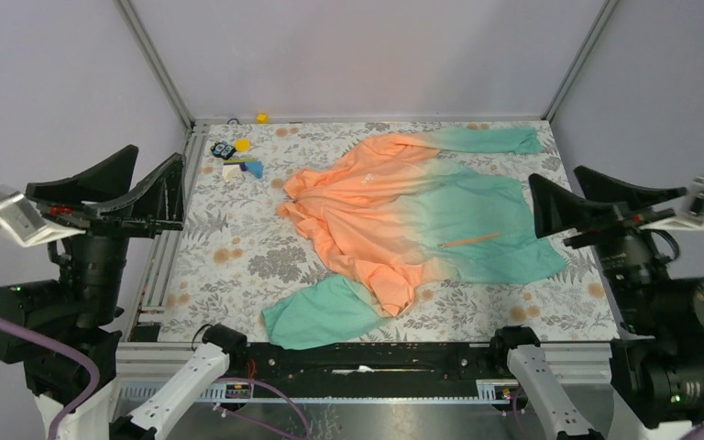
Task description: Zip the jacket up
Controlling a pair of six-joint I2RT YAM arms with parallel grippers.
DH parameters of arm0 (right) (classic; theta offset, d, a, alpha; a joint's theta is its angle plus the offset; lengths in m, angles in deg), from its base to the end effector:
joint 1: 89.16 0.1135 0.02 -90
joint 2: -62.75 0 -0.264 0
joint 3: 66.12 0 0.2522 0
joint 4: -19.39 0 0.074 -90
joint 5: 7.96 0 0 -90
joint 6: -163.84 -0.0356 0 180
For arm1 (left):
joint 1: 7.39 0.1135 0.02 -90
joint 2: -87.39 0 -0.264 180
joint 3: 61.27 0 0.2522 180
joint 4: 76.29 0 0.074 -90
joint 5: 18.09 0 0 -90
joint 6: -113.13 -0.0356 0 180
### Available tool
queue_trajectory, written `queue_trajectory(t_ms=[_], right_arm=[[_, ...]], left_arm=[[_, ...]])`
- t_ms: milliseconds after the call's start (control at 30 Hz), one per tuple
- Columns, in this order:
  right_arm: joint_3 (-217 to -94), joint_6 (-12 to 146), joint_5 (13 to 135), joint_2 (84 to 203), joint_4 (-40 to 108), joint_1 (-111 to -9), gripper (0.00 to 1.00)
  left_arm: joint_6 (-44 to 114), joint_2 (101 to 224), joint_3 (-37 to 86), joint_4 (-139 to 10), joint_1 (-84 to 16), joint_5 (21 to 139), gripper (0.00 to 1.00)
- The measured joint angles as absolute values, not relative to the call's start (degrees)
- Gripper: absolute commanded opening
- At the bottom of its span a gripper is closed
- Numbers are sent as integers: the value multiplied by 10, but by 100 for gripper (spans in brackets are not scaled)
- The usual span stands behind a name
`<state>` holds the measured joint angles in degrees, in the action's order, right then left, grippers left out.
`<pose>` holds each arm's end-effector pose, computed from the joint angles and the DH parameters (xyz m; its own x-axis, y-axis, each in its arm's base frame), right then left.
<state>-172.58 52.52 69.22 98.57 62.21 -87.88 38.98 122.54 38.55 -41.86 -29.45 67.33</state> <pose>-0.0145 0.0076 0.5567 0.3554 0.3625 -0.8615 -0.3727 0.9002 0.2251 0.0072 0.0001 0.5486 0.3642 -0.4414 -0.8201 0.4261 0.8620 -0.2746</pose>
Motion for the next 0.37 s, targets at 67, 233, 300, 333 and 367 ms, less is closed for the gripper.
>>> queue_trajectory(t_ms=[67, 233, 300, 333, 367], right_arm=[[-1684, 538, 709, 981, 628, -844, 100], [-1623, 551, 748, 954, 647, -811, 99], [-1622, 556, 765, 945, 645, -803, 100], [-1622, 561, 769, 939, 643, -799, 100], [-1622, 563, 771, 936, 642, -795, 100]], left_arm=[[386, 1215, 380, -427, -295, 668, 99], [385, 1203, 352, -447, -295, 662, 99], [386, 1204, 342, -446, -295, 661, 99], [386, 1206, 340, -445, -295, 661, 99], [386, 1209, 340, -444, -295, 661, 99]])
